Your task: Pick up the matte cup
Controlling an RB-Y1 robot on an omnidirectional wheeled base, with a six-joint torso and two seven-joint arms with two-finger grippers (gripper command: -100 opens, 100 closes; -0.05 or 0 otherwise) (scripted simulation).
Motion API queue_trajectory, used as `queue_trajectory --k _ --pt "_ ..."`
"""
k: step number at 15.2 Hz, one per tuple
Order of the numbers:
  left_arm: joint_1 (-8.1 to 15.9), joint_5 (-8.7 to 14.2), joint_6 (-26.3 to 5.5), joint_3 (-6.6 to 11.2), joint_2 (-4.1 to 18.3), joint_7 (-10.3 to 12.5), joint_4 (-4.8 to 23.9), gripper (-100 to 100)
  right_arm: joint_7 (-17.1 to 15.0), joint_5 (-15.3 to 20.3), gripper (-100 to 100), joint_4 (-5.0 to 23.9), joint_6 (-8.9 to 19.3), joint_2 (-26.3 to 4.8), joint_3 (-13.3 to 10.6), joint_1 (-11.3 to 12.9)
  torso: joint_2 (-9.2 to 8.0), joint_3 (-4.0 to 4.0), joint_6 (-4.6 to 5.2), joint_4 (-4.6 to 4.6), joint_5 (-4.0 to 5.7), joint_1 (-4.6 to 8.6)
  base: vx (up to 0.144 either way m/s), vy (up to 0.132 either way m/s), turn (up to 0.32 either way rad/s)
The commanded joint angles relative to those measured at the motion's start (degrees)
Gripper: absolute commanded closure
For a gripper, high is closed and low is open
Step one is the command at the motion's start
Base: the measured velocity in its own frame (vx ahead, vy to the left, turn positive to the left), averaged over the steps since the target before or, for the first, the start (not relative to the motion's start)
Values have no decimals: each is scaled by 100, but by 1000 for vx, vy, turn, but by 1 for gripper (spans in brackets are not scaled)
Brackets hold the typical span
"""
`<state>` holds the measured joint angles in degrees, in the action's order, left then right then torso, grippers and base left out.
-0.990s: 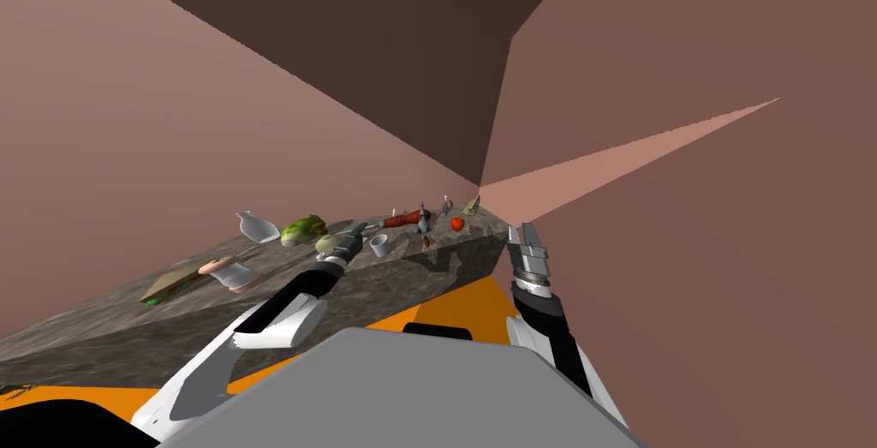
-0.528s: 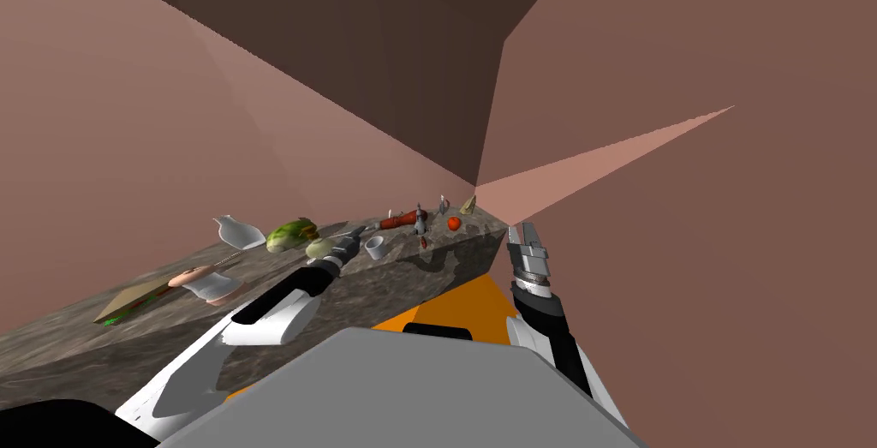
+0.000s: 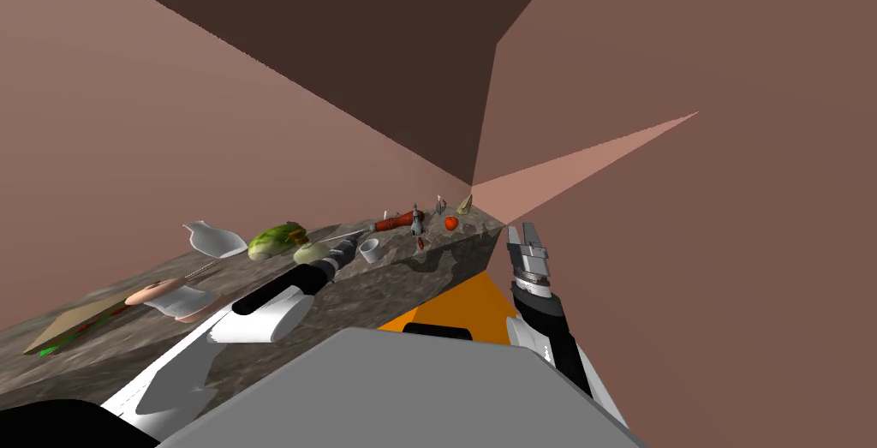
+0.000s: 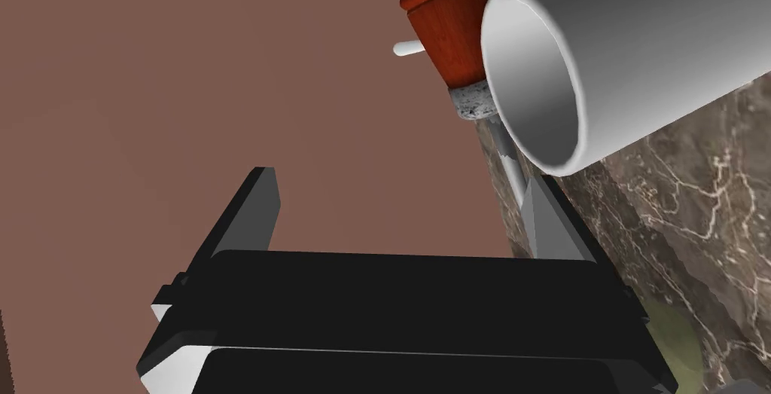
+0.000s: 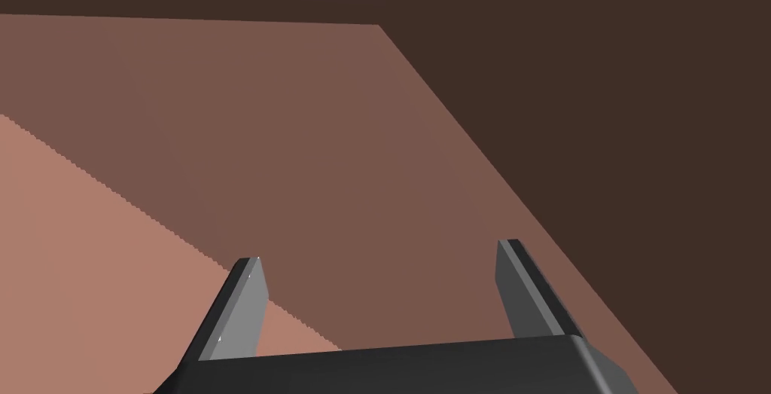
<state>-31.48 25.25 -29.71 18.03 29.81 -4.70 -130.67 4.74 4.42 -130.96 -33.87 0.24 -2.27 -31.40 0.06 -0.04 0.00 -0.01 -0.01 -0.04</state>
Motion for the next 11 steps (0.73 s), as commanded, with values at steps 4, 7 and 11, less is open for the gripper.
queue_trajectory --k 4,7,11 --pt "-49 269 -597 140 183 24 46 -100 0 0 0 0 0 0 0 0 0 0 2 0 1 1 10 4 -74" --pt "-58 488 -978 256 332 47 91 -100 0 0 0 0 0 0 0 0 1 -1 2 0 0 -1 12 7 -102" --pt "-66 706 -1440 370 479 71 136 -100 0 0 0 0 0 0 0 0 1 -1 2 0 0 1 11 4 -67"
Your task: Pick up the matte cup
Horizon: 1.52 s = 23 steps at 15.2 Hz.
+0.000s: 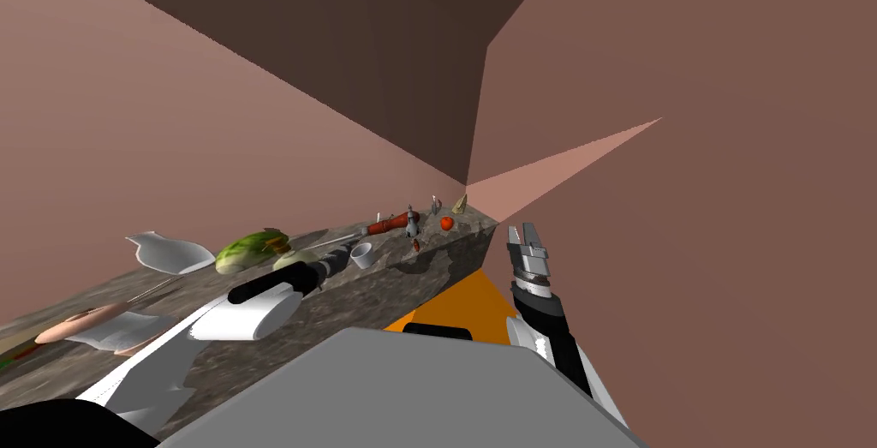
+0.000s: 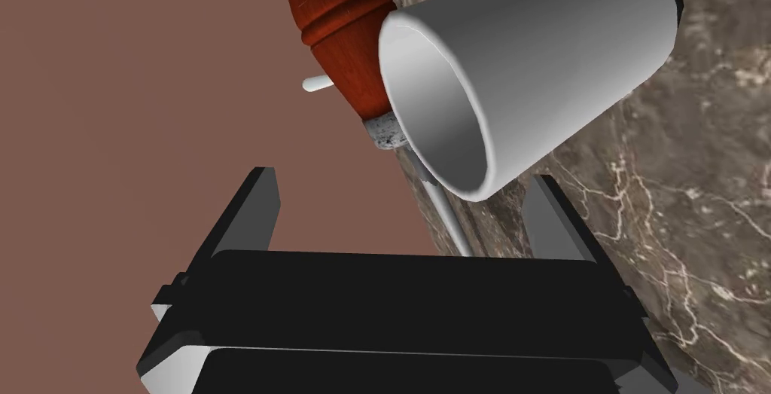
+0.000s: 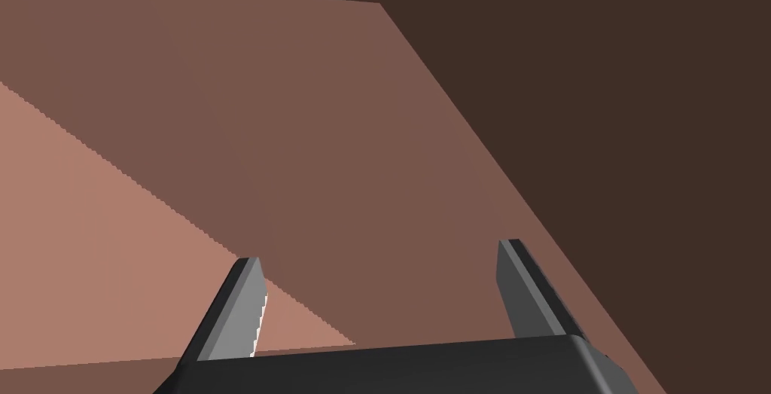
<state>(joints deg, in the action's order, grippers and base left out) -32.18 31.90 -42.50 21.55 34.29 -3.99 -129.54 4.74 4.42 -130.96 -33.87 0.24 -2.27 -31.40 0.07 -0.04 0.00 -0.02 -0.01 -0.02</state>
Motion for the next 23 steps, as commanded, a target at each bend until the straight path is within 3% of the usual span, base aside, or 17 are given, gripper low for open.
queue_trajectory --k 1,2,5,6,9,10,12,13,16,17,20,21,23 --pt "4 41 -182 18 31 0 23 -100 0 0 0 0 0 0 0 0 0 0 0 0 0 0 7 5 -14" --pt "-4 257 -371 131 175 23 68 -100 0 0 0 0 0 0 0 0 -1 1 -1 0 0 0 12 3 -121" --pt "-4 257 -609 131 175 23 68 -100 0 0 0 0 0 0 0 0 0 0 0 0 0 -2 12 8 -59" --pt "-11 471 -809 242 315 46 112 -100 0 0 0 0 0 0 0 0 -1 1 -1 0 0 -1 12 4 -109" --pt "-11 471 -1031 242 315 46 112 -100 0 0 0 0 0 0 0 0 1 -1 0 0 0 -1 13 8 -65" --pt "-18 681 -1238 351 453 69 156 -100 0 0 0 0 0 0 0 0 0 0 -1 0 0 0 15 3 -88" --pt "-18 681 -1445 351 453 69 156 -100 0 0 0 0 0 0 0 0 2 -1 2 0 0 0 17 7 -100" --pt "-24 887 -1583 458 586 92 200 -100 0 0 0 0 0 0 0 0 2 -1 0 0 0 0 17 10 -132" --pt "-24 887 -1850 458 586 92 200 -100 0 0 0 0 0 0 0 0 3 -2 -1 -1 -1 -3 16 12 -48" --pt "-29 1087 -2018 561 715 114 242 -100 0 0 0 0 0 0 0 0 1 0 -2 0 0 -1 17 3 -94" --pt "-29 1087 -2245 561 715 114 242 -100 0 0 0 0 0 0 0 0 2 -1 0 0 0 0 14 7 -62" --pt "-35 1282 -2436 661 839 135 284 -100 0 0 0 0 0 0 0 0 0 0 -1 0 0 1 13 6 -88" --pt "-35 1282 -2627 661 839 135 284 -100 0 0 0 0 0 0 0 0 2 -1 1 0 0 -1 17 10 -86"
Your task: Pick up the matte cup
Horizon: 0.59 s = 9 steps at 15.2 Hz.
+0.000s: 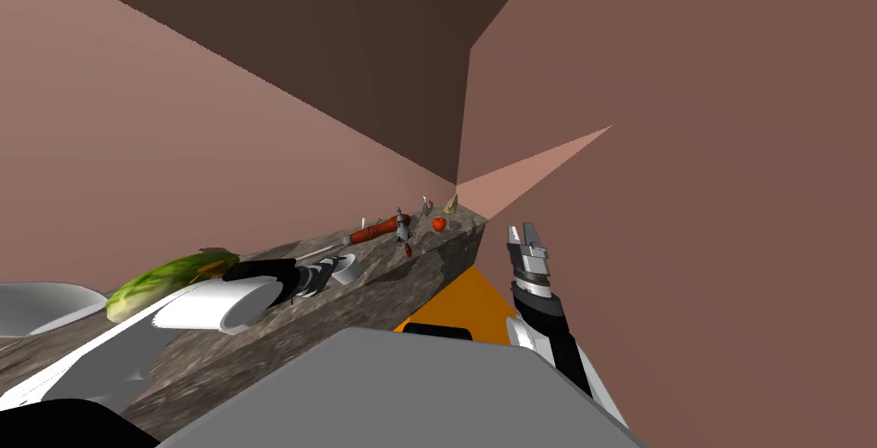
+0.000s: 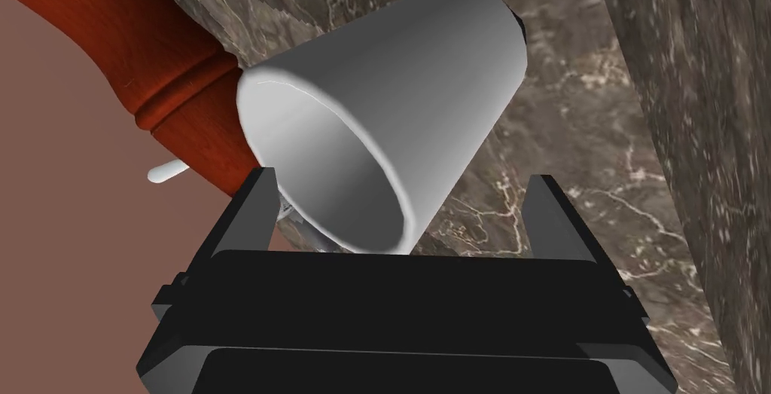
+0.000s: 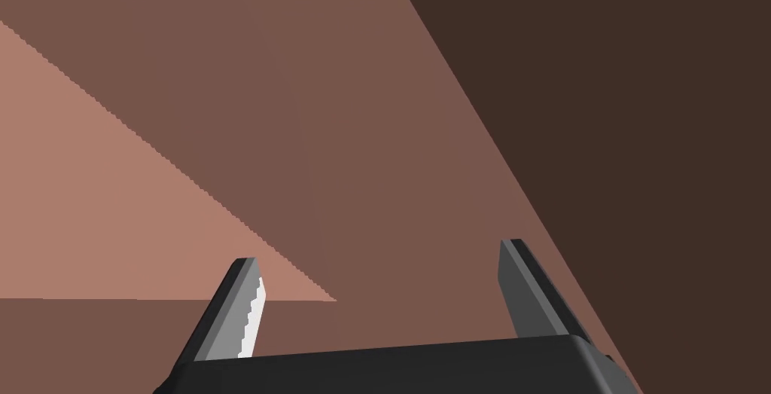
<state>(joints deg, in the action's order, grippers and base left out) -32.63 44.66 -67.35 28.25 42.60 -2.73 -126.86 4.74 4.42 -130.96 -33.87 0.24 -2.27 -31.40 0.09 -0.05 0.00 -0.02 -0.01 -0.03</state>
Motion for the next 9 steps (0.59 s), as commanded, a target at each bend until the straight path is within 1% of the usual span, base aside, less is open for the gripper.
queue_trajectory --k 1,3,4,6,7,9 --pt "6 193 -286 88 127 29 57 -100 0 0 0 0 0 0 0 0 0 0 0 0 0 0 18 12 -114" --pt "6 193 -510 88 127 29 57 -100 0 0 0 0 0 0 0 0 2 -1 1 0 0 -2 19 13 -76" --pt "2 373 -649 180 240 49 95 -100 0 0 0 0 0 0 0 0 2 -1 0 0 -1 -1 18 10 -96" --pt "2 373 -863 180 240 49 95 -100 0 0 0 0 0 0 0 0 3 -1 1 -1 0 -1 20 11 -83" --pt "-2 544 -998 268 348 68 133 -100 0 0 0 0 0 0 0 0 2 -1 -1 0 0 -1 23 11 -97" --pt "-2 544 -1199 268 348 68 133 -100 0 0 0 0 0 0 0 0 4 -2 1 -1 0 -1 19 13 -64"
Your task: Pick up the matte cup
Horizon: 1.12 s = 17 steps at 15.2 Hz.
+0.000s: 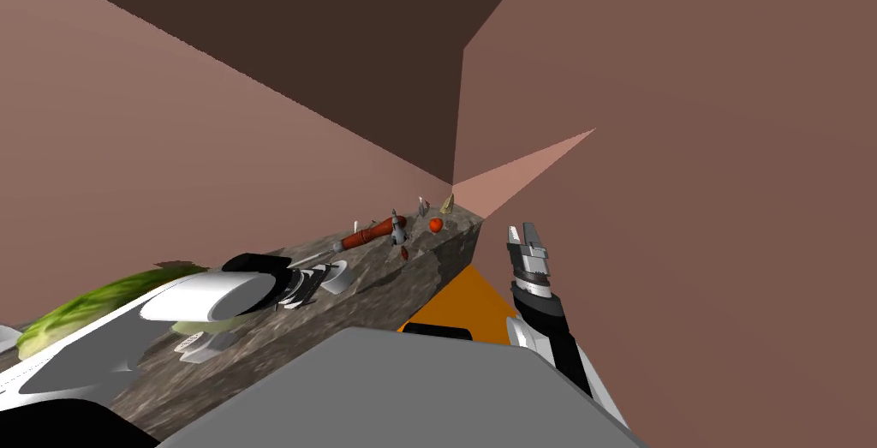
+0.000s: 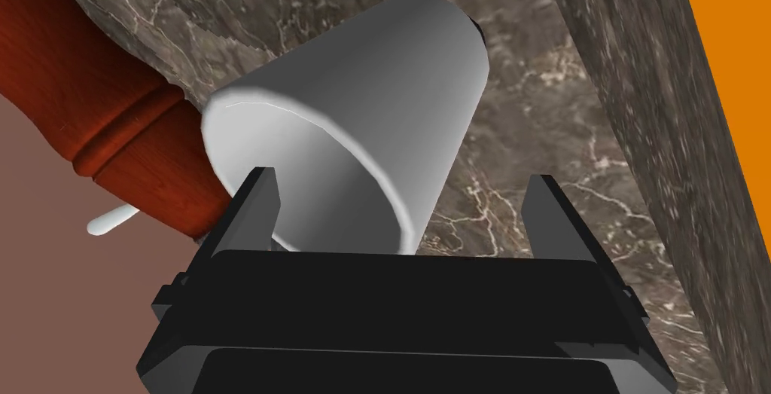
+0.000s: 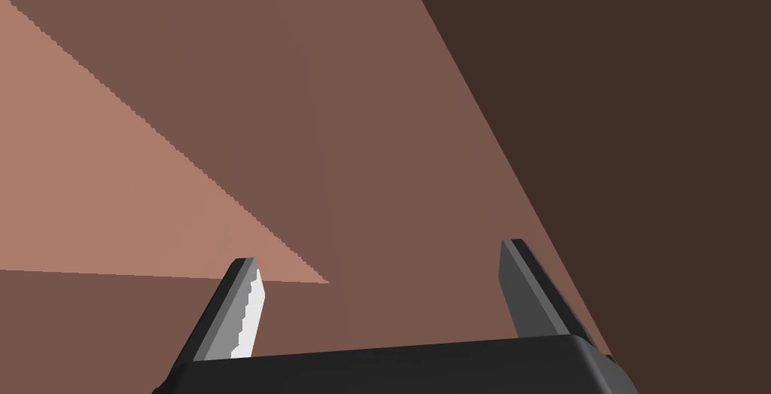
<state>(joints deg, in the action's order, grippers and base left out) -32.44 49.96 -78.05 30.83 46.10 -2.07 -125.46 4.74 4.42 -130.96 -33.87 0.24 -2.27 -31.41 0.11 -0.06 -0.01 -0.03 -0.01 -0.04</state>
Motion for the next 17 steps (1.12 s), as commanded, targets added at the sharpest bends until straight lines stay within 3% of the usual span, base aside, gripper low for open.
queue_trajectory --k 1,3,4,6,9,15,17 --pt "-25 175 -286 91 98 21 27 -100 0 0 0 0 0 0 0 0 0 0 0 0 0 0 21 8 -98" --pt "-25 175 -445 91 98 21 27 -100 0 0 0 0 0 0 0 0 1 0 1 0 1 1 18 12 -67" --pt "-28 326 -614 168 192 37 61 -100 0 0 0 0 0 0 0 0 -1 1 0 0 0 1 16 10 -87" --pt "-28 326 -740 168 192 37 61 -100 0 0 0 0 0 0 0 0 0 0 1 0 1 1 17 11 -66" --pt "-33 594 -1170 303 358 67 120 -100 0 0 0 0 0 0 0 0 -1 1 1 0 1 0 20 13 -89" --pt "-37 808 -1681 411 490 92 169 -100 0 0 0 0 0 0 0 0 -1 1 1 0 1 2 18 13 -63" --pt "-40 962 -1982 488 585 109 204 -100 0 0 0 0 0 0 0 0 -2 1 1 1 1 2 17 13 -82"
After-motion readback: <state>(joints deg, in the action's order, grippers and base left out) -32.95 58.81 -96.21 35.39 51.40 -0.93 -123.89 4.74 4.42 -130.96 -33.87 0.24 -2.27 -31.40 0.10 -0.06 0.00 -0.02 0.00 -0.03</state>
